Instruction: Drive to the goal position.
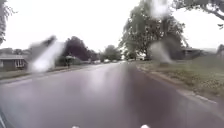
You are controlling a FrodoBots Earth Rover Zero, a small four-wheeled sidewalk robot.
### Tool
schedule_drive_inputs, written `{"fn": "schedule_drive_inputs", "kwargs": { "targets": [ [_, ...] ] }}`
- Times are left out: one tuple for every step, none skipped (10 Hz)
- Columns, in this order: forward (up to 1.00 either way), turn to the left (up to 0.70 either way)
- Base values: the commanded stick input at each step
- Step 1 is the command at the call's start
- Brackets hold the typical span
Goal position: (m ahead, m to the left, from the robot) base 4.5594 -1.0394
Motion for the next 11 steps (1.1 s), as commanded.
{"fn": "schedule_drive_inputs", "kwargs": {
  "targets": [
    [0.7, 0.0],
    [0.7, 0.0],
    [0.7, 0.0],
    [0.7, 0.0],
    [0.7, 0.0],
    [0.7, 0.0],
    [0.7, 0.0],
    [0.7, 0.0],
    [0.7, 0.0],
    [0.7, 0.0],
    [0.7, 0.0]
  ]
}}
